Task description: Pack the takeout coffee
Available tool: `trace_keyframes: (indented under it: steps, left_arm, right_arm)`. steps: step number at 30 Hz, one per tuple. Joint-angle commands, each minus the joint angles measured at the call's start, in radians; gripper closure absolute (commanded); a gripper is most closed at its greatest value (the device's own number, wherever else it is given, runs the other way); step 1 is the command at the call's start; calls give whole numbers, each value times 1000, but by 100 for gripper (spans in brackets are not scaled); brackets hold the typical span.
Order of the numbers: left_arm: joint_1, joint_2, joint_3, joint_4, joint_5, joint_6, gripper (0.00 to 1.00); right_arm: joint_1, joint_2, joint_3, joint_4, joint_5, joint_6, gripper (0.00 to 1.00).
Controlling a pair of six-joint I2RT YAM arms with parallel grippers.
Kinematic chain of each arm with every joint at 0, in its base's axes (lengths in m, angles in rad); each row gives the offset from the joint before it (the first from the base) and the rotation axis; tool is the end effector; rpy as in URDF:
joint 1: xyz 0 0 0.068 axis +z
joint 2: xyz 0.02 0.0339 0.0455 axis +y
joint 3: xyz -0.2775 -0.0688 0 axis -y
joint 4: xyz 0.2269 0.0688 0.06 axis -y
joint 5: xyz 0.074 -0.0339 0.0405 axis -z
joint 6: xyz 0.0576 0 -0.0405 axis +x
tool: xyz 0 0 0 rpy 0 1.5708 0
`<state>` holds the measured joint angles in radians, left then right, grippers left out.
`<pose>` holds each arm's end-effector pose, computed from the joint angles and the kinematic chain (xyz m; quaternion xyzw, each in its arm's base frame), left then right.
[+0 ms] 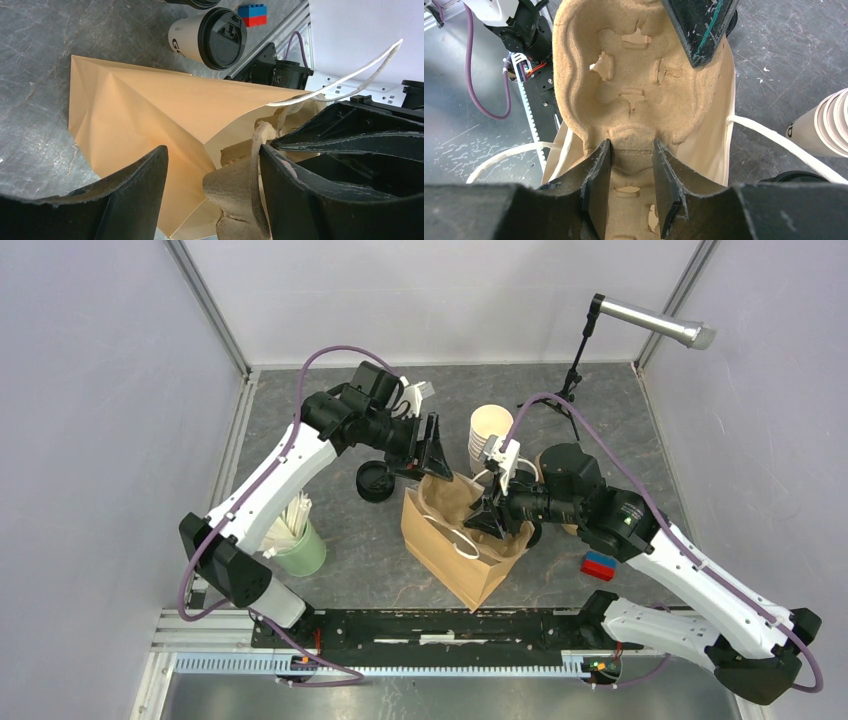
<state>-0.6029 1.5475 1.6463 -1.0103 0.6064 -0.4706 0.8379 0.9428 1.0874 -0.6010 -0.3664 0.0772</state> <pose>0.2349 -0.2015 0.3771 0.1561 0.8946 -0.4008 0.1210 0.1101 0.1532 0.3738 -0.3993 0.7391 0.3684 0.3982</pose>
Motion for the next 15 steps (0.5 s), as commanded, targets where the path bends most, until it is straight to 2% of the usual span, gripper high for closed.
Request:
trace_keyframes:
  steps: [1,7,9,15]
  left_arm:
    - [-3,5,44,-45,-80,76,27]
    - [2,-3,162,31,56,-61,21]
    - [5,-8,210,27,35,-99,20]
    - [5,0,252,-188,-168,-70,26]
  right_arm:
    - [2,4,7,-55,0,-51,61]
    - [3,-11,-11,-47,-17,-68,61]
    - [3,-23,-19,-32,-22,-69,60]
    - [4,-66,-60,13,-44,-110,59]
